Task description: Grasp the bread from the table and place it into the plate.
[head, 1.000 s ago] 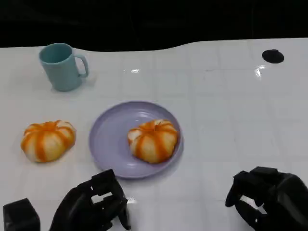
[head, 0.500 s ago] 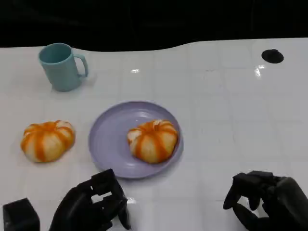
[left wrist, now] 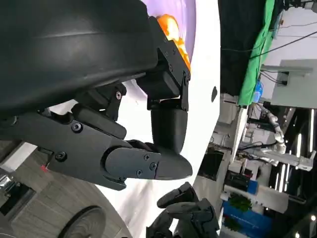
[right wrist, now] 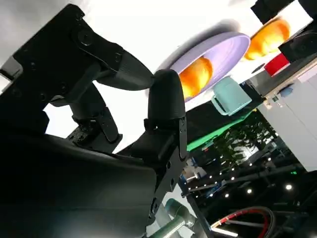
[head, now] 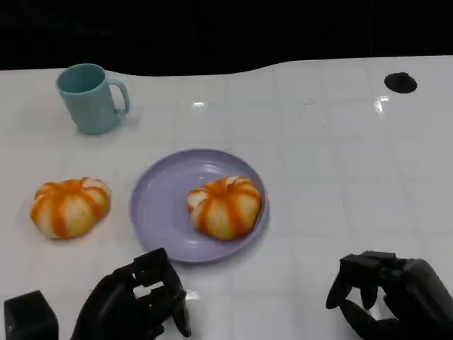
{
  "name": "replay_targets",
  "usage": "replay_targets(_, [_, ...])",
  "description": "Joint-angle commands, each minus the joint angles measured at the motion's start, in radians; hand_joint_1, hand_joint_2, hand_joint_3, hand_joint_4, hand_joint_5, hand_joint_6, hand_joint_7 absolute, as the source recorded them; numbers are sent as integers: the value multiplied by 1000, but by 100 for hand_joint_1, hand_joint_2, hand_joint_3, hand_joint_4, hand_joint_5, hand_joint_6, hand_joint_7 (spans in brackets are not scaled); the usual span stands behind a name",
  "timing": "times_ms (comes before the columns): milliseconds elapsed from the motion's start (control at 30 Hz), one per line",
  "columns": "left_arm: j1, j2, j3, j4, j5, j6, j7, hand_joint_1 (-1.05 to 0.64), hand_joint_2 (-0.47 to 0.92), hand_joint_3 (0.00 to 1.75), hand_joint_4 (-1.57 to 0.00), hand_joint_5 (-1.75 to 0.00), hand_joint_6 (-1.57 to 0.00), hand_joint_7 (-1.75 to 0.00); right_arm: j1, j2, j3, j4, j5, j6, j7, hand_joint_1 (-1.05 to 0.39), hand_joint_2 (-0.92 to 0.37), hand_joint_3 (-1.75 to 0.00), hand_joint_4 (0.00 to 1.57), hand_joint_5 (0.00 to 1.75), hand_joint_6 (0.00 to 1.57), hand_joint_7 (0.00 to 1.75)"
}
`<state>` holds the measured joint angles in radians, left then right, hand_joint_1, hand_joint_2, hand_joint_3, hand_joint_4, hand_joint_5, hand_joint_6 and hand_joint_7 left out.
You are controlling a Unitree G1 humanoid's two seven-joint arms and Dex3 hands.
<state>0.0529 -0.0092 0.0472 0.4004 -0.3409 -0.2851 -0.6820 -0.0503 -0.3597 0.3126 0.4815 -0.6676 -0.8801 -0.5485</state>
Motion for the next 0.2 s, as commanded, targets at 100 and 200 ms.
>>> replay_targets(100, [-5, 18, 8, 7, -16, 11, -15, -60, 83, 36, -78, -175, -71, -149, -3, -6, -26, 3, 7, -14, 6, -18, -28, -137, 88, 175, 81, 139])
replay_targets(200, [-6, 16, 4, 13, -3, -8, -6, -60, 84, 36, -78, -175, -71, -149, -5, -6, -29, 9, 12, -20, 12, -18, -28, -137, 88, 175, 81, 139])
